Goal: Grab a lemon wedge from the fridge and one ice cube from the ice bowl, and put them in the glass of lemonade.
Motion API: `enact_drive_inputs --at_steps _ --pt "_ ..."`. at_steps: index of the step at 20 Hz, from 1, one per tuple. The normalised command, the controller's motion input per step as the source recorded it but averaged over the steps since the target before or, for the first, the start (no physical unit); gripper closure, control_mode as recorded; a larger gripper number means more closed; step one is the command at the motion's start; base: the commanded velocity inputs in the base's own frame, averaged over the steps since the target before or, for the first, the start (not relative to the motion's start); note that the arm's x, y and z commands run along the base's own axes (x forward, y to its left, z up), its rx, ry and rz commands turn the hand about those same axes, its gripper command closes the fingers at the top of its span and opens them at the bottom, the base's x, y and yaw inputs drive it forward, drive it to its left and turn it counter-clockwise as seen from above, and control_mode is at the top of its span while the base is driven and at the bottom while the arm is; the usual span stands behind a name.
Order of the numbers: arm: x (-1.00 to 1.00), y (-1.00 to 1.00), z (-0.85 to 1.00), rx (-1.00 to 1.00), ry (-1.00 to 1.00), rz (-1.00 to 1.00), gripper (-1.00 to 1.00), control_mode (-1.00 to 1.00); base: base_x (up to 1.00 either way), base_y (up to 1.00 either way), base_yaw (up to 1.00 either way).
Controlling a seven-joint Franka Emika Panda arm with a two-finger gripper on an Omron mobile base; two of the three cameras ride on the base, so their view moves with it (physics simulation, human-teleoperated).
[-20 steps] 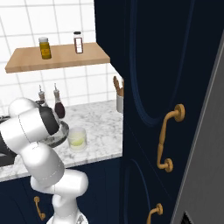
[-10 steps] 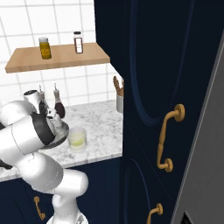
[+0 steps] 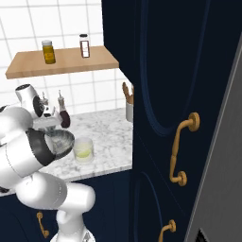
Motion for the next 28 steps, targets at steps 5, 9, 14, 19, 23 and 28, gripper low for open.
enact_drive_inputs --at_steps 5,9,14,19,23,28 --pt "-0.14 0.0 0.13 0.03 -0.09 0.0 1.0 -1.0 0.0 0.0 0.0" --pt "-0.16 -0.2 0.07 0.05 -0.02 0.0 1.0 -1.0 0.0 0.0 0.0" --pt "-0.34 -0.88 0.28 0.04 0.0 -0.02 1.0 -1.0 0.0 0.0 0.0" --pt "-0.15 -1.0 0.16 0.04 0.05 -0.05 1.0 -1.0 0.0 0.0 0.0" --pt "0.04 -0.73 -0.05 0.1 0.32 -0.01 1.0 -1.0 0.0 0.0 0.0" --pt "0.12 -0.31 -0.12 0.04 0.1 0.0 1.0 -1.0 0.0 0.0 0.0"
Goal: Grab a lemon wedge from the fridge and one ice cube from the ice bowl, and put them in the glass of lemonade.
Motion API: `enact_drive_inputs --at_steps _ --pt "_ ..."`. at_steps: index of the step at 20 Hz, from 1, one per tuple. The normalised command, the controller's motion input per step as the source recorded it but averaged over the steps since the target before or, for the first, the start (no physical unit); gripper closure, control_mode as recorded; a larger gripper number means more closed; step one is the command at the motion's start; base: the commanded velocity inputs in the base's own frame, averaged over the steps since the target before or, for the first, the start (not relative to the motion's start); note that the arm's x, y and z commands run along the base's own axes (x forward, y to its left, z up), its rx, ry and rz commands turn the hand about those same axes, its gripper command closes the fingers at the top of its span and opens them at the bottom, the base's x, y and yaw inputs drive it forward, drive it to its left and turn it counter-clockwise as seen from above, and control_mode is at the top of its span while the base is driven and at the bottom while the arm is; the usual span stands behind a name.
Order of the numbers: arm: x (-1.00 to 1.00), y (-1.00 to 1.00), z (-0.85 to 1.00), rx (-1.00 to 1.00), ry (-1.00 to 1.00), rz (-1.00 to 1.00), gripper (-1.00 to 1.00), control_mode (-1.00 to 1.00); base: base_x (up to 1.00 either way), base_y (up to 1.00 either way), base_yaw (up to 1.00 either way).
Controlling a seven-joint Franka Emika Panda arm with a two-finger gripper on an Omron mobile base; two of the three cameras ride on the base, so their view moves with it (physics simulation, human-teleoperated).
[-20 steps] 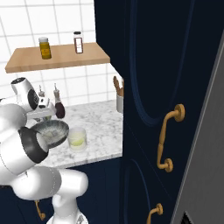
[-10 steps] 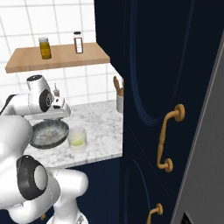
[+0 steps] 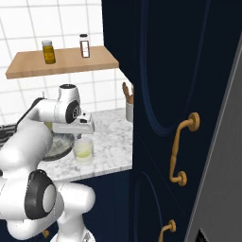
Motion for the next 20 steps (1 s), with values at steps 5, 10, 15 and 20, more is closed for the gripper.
enact_drive_inputs --at_steps 5,10,15,20 --pt "0.1 -0.01 -0.26 0.0 0.0 -0.01 1.0 -1.0 0.0 0.0 0.0" --pt "0.04 -0.01 -0.23 0.0 0.0 -0.01 1.0 -1.0 0.0 0.0 0.0" --pt "0.35 -0.06 -0.08 0.0 0.0 -0.02 1.0 -1.0 0.0 0.0 0.0" --pt "0.24 -0.2 0.0 0.0 0.01 0.0 1.0 -1.0 0.0 0.0 0.0"
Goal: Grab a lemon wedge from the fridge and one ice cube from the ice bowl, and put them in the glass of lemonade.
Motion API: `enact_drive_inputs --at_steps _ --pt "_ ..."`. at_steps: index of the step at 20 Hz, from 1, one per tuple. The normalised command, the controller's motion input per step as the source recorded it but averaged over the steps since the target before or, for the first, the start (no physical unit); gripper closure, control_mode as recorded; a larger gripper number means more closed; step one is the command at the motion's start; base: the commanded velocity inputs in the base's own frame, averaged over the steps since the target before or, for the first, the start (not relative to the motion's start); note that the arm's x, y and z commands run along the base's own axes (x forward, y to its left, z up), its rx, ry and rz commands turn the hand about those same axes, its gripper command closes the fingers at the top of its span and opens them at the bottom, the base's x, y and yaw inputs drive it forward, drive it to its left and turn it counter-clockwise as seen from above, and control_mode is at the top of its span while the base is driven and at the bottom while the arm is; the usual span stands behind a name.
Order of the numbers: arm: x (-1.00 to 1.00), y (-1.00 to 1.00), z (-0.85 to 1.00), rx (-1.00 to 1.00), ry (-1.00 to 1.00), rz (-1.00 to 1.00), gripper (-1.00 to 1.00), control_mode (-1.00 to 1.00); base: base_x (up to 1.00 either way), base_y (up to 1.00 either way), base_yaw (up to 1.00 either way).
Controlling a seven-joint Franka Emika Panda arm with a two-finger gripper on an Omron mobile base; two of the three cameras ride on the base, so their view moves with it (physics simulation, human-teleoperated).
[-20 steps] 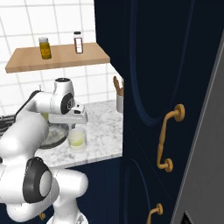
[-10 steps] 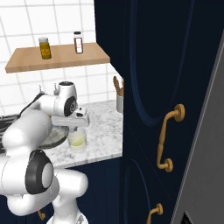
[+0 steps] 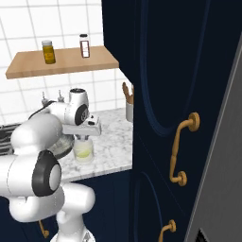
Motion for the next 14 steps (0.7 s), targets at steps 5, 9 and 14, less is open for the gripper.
enact_drive_inputs --at_steps 5,9,14 --pt "0.09 -0.02 -0.32 0.0 0.01 0.0 1.0 -1.0 0.0 0.0 0.0" --pt "0.0 0.0 0.0 0.0 0.0 -0.01 -1.0 -1.0 0.0 0.0 0.0" --pt "0.0 0.0 0.0 0.0 0.0 0.0 -1.0 -1.0 0.0 0.0 0.0"
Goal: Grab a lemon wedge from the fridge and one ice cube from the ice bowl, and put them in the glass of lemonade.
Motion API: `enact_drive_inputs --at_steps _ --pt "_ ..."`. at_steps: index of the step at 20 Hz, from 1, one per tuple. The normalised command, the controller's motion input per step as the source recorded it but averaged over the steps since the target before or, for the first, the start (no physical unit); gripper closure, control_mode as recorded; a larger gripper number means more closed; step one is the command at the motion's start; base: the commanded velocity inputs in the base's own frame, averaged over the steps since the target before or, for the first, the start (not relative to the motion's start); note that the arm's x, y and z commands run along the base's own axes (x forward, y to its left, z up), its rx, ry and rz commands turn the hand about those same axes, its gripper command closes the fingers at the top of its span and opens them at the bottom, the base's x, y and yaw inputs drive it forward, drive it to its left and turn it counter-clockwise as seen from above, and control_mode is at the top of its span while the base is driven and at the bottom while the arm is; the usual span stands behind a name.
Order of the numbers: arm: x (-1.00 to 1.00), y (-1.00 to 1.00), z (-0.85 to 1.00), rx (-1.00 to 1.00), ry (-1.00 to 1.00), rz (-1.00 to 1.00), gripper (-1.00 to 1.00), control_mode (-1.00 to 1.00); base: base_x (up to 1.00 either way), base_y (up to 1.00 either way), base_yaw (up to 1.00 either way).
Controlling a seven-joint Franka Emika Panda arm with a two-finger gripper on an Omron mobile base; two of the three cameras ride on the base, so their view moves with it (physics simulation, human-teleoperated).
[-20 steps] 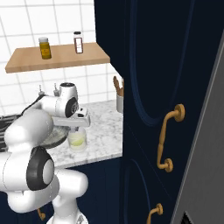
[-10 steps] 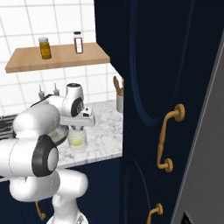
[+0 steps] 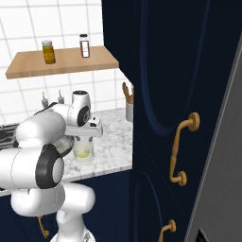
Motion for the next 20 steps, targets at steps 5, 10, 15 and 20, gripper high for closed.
enact_drive_inputs --at_steps 5,10,15,20 --pt "-0.02 0.0 0.17 0.01 0.0 0.0 -1.0 -1.0 0.0 0.0 0.0" --pt "-0.35 0.0 0.63 0.08 -0.15 0.01 -1.0 -1.0 0.0 0.0 0.0" --pt "-0.52 0.06 0.46 0.04 -0.17 0.0 -1.0 -1.0 0.0 0.0 0.0" --pt "-0.16 0.4 0.62 0.0 0.0 -0.01 -1.0 -1.0 0.0 0.0 0.0"
